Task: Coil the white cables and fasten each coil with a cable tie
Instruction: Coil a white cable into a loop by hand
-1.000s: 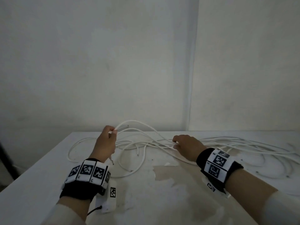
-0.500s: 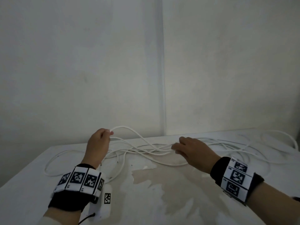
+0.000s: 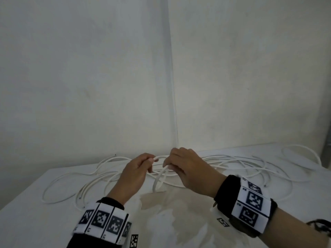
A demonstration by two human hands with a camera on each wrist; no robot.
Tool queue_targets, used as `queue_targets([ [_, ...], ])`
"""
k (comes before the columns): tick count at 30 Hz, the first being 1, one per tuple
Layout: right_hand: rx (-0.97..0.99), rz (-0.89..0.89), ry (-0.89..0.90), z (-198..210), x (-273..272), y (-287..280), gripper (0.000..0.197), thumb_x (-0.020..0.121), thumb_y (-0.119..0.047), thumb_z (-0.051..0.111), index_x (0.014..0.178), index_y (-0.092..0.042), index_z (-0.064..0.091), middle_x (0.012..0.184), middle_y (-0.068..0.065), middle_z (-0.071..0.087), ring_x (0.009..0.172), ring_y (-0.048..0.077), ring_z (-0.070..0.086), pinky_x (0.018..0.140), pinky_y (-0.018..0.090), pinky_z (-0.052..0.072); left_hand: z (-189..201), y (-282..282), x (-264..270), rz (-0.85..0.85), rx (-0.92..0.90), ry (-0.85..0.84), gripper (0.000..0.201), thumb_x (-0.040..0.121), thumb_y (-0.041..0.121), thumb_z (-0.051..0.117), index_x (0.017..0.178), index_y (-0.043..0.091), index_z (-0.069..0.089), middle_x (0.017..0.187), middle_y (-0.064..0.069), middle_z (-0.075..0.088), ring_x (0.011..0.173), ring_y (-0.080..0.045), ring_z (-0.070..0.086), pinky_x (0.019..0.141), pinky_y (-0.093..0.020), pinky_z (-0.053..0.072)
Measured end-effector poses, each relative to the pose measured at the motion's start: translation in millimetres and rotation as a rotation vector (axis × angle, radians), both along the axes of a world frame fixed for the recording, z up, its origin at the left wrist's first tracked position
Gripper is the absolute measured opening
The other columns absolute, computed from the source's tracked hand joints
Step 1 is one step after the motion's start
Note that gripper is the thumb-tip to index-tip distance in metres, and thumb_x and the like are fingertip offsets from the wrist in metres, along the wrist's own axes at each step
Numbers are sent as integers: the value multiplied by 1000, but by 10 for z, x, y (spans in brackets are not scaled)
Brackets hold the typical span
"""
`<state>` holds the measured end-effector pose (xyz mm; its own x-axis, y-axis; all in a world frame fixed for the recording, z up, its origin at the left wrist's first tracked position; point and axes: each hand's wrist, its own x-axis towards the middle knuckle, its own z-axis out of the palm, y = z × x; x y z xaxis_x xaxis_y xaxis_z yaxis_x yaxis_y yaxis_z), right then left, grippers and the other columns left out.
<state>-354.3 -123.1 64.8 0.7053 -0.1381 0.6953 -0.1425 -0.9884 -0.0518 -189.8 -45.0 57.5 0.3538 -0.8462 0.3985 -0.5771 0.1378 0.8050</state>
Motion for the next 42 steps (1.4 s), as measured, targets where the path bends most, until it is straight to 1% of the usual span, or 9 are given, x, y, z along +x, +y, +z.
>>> queue_targets([
  [7,247,51,-61,70,-9,-153,33,92,-26,36,92,-7,62,80,0,51,69,9,41,65,25,35,71,115,-152,-137,71,129,29,95,5,40,88,4,68,54,4,55,42,0,39,47,-12,28],
  [13,315,-41,-26,105,-33,-216,27,93,-18,37,99,-7,62,77,-13,37,64,8,36,65,20,31,83,111,-233,-193,90,170,26,96,15,43,90,6,67,52,9,55,43,1,38,48,-9,31],
  [17,439,-52,46,105,-58,-191,20,96,-7,40,102,-5,59,87,-3,50,77,16,46,70,23,34,53,100,-249,-193,83,139,23,95,16,46,88,9,67,49,13,52,45,2,40,50,-8,32],
  [20,512,8,108,103,-75,-134,20,97,-23,42,102,-17,61,92,-1,61,83,14,51,76,25,38,67,145,-235,-197,60,197,24,94,16,47,88,7,68,49,13,48,45,3,40,48,-8,31],
  [24,599,52,85,107,-55,-165,23,95,-27,47,76,-35,56,69,-11,55,65,7,45,66,24,37,99,173,-242,-222,58,178,25,94,19,46,90,7,69,51,14,50,45,3,40,48,-7,31],
  [28,730,77,39,134,11,-147,23,95,-18,49,75,-27,59,61,-20,54,60,-1,43,63,16,35,99,160,-224,-229,31,222,31,94,14,44,91,-10,63,53,16,55,45,6,45,48,-7,32],
  [32,811,127,27,120,17,-118,26,95,-14,48,75,-25,60,63,-13,64,68,14,50,67,28,39,82,149,-186,-167,3,225,22,90,16,54,74,15,69,59,10,59,47,3,44,50,-9,33],
  [37,885,103,-60,100,43,-73,22,94,-10,50,76,-14,61,55,-5,59,44,0,42,51,10,32,61,102,-130,-123,12,87,19,88,19,58,72,21,68,57,15,64,61,2,52,58,-7,34],
  [42,900,69,-65,52,75,-73,26,93,-10,51,70,-19,60,57,-5,62,43,-1,43,50,9,31,71,88,-130,-15,-15,-141,20,86,27,61,68,34,62,57,30,61,63,11,54,60,-5,36],
])
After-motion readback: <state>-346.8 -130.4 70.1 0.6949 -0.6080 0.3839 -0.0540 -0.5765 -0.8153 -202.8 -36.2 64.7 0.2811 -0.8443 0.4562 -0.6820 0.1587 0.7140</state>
